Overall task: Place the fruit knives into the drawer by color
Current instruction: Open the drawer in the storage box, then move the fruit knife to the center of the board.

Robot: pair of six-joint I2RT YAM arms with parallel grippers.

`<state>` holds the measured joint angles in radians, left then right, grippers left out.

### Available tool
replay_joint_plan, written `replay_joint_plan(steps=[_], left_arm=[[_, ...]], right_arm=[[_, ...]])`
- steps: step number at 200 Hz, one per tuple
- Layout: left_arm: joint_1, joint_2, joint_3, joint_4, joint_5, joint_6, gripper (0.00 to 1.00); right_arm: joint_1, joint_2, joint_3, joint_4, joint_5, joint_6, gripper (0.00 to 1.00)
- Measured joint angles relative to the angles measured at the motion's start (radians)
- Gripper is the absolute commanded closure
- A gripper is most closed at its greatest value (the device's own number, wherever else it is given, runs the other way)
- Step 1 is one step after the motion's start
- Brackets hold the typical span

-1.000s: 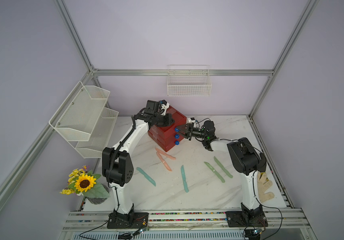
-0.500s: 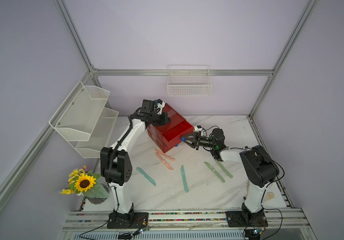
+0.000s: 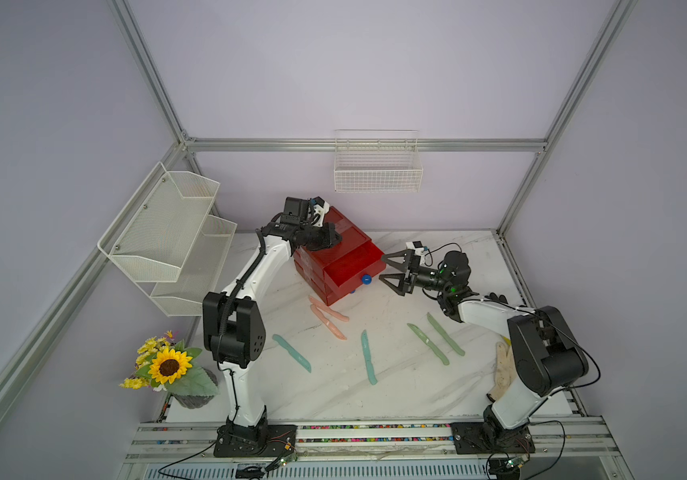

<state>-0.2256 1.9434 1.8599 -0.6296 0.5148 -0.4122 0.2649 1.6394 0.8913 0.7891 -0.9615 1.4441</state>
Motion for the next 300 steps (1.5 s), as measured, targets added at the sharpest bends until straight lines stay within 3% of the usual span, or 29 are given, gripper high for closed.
replay_joint_plan(steps=[18,28,32,58,86,121,159,173,211,226,244,300], left_arm=[[0.0,0.002,0.026,-0.018,-0.024,-0.012,0.44],[-0.003,0.002,0.05,-0.035,-0.043,-0.014,0.06],[-0.005,0.001,0.061,-0.044,-0.052,-0.015,0.0],[-0.032,-0.014,0.094,-0.084,-0.101,-0.014,0.0],[-0.089,-0.096,0.057,-0.137,-0.16,-0.012,0.0],[-0.17,-0.281,-0.089,-0.182,-0.203,0.003,0.0],[-0.212,-0.418,-0.229,-0.214,-0.209,0.003,0.0],[-0.212,-0.429,-0.253,-0.222,-0.21,0.003,0.0],[-0.212,-0.429,-0.268,-0.227,-0.213,0.006,0.0],[-0.212,-0.429,-0.267,-0.225,-0.212,0.008,0.0],[-0.212,-0.425,-0.263,-0.225,-0.209,0.008,0.0],[-0.212,-0.401,-0.251,-0.221,-0.205,0.008,0.0]], right_arm=[[-0.06,-0.081,-0.011,-0.159,0.003,-0.129,0.03],[-0.09,-0.113,0.006,-0.318,0.028,-0.241,0.03],[-0.099,-0.12,0.019,-0.39,0.05,-0.303,0.03],[-0.131,-0.122,0.145,-0.856,0.297,-0.674,0.02],[-0.131,-0.103,0.171,-1.154,0.563,-0.902,0.03],[-0.131,-0.019,0.126,-1.352,0.769,-1.035,0.04],[-0.13,0.025,0.076,-1.44,0.891,-1.087,0.1],[-0.126,0.039,0.086,-1.455,0.921,-1.097,0.18],[-0.099,0.085,0.124,-1.482,0.999,-1.107,0.54],[-0.071,0.098,0.139,-1.481,1.009,-1.109,0.6],[-0.043,0.116,0.159,-1.48,1.018,-1.1,0.77],[-0.031,0.236,0.32,-1.539,1.043,-1.111,0.92]])
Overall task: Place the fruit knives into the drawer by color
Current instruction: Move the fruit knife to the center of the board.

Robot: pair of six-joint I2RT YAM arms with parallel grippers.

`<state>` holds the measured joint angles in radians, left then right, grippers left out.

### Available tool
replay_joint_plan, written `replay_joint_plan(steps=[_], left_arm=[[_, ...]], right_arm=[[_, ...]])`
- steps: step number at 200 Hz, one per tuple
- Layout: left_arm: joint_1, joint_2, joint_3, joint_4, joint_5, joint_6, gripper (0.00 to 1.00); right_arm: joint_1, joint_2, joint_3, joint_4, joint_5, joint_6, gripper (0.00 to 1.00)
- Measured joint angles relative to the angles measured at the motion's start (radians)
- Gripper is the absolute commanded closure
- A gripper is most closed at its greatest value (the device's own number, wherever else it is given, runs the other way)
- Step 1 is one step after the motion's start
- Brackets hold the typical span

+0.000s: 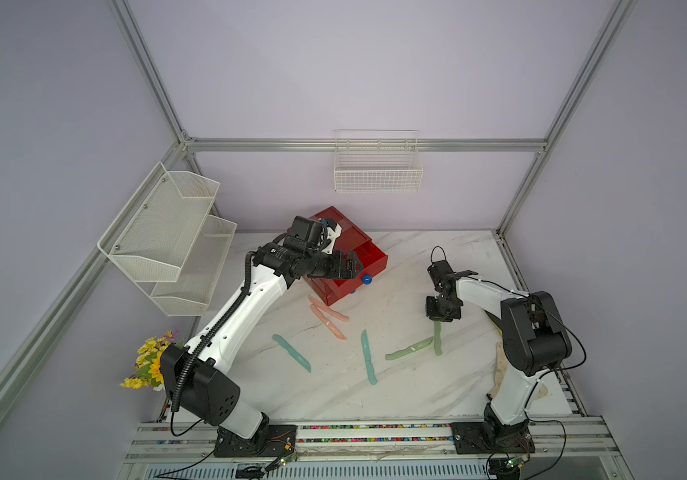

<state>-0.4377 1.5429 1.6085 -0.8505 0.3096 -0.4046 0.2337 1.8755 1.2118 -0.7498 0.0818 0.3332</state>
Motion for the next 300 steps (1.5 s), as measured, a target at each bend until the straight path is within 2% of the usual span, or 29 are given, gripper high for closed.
replay_joint_plan(steps=[64,79,90,104,128,148,196,231,265,300], left_arm=[[0.0,0.029,0.013,0.006,0.0,0.0,0.0],[0.0,0.036,0.014,0.005,0.001,0.0,0.0],[0.0,0.043,0.02,0.004,0.001,0.0,0.0],[0.0,0.053,0.031,0.005,0.001,0.0,0.0],[0.001,0.063,0.047,0.006,0.001,0.0,0.0],[0.002,0.064,0.05,0.011,0.001,0.0,0.0],[0.002,0.08,0.05,0.018,0.001,0.0,0.0],[0.003,0.087,0.05,0.019,0.005,0.0,0.0],[0.003,0.088,0.049,0.019,0.009,0.0,0.0],[0.003,0.088,0.046,0.021,0.011,0.0,0.0]], right_arm=[[-0.038,0.291,0.418,-0.009,0.045,-0.074,0.87],[-0.047,0.36,0.525,-0.01,0.053,-0.092,0.73],[-0.051,0.397,0.579,-0.005,0.056,-0.103,0.52],[-0.055,0.413,0.601,0.001,0.057,-0.106,0.47],[-0.065,0.395,0.566,0.029,0.039,-0.098,0.48],[-0.066,0.356,0.496,0.074,0.018,-0.087,0.55],[-0.053,0.272,0.36,0.103,-0.016,-0.061,0.59],[-0.034,0.246,0.322,0.11,-0.034,-0.036,0.68],[-0.003,0.228,0.294,0.119,-0.06,-0.009,0.7],[0.002,0.232,0.302,0.112,-0.072,0.005,0.78]])
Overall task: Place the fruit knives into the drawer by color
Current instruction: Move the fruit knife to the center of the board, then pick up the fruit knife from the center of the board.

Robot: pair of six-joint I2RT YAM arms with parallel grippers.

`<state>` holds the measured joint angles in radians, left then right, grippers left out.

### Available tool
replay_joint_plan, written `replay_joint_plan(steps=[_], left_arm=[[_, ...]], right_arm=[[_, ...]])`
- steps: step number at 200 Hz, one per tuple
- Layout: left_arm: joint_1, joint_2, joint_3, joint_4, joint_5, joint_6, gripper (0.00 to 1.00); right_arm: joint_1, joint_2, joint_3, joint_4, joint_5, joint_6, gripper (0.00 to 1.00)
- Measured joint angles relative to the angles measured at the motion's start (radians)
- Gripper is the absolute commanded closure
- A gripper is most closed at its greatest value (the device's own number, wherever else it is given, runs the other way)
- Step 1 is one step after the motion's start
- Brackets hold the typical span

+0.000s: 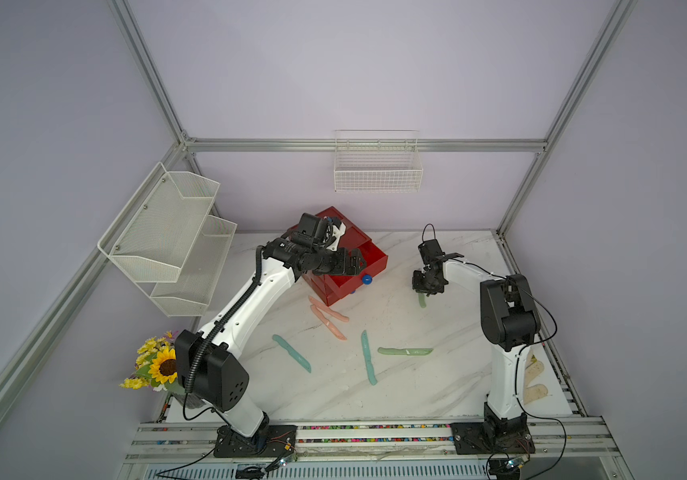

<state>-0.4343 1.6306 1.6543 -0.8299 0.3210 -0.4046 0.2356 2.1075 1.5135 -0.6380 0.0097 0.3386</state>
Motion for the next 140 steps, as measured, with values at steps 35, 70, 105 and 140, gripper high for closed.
replay_joint_plan(steps=[35,70,105,140], left_arm=[[0.0,0.0,0.0,0.002,0.0,0.0,0.0],[0.0,-0.003,-0.018,0.014,0.0,0.0,0.0],[0.0,-0.004,-0.045,0.015,0.002,0.0,0.0],[0.0,-0.004,-0.045,0.025,0.006,0.0,0.0]], right_arm=[[0.002,0.006,0.013,-0.016,-0.011,-0.001,0.68],[0.003,-0.005,-0.003,-0.017,-0.016,-0.004,0.74],[0.006,-0.016,-0.021,-0.023,-0.018,-0.009,0.83],[0.007,-0.016,-0.021,-0.023,-0.015,-0.01,0.95]])
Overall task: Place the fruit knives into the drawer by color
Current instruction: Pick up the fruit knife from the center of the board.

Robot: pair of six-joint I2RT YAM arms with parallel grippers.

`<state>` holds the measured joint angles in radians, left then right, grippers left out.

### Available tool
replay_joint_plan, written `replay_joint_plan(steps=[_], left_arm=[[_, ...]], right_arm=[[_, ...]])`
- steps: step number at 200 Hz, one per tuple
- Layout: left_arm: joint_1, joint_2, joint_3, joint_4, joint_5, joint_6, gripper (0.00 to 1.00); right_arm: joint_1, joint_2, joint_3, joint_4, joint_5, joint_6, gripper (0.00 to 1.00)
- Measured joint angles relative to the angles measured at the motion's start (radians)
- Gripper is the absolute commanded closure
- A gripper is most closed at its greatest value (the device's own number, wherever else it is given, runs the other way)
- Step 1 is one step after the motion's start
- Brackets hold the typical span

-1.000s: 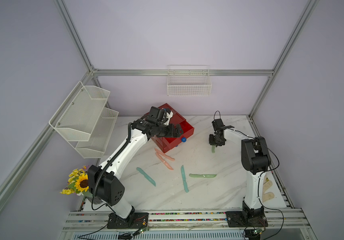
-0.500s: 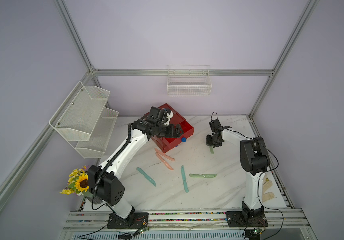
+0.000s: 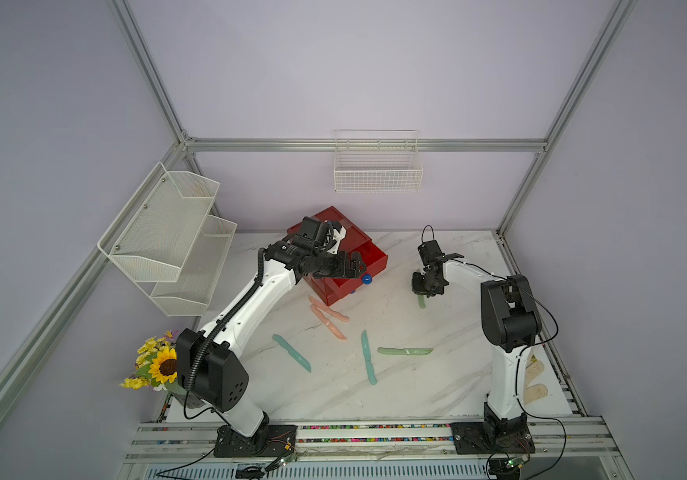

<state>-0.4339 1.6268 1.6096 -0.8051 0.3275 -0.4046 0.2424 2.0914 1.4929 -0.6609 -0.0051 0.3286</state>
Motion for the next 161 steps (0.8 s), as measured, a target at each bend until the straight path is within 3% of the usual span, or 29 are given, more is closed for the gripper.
replay_joint_plan(steps=[95,161], left_arm=[[-0.002,0.002,0.006,0.003,0.013,0.0,0.0],[-0.105,0.113,0.189,-0.01,0.026,0.003,0.0]], right_arm=[[0.0,-0.07,-0.08,-0.034,-0.023,-0.001,0.98],[0.0,-0.177,-0.193,-0.126,-0.068,0.0,0.99]])
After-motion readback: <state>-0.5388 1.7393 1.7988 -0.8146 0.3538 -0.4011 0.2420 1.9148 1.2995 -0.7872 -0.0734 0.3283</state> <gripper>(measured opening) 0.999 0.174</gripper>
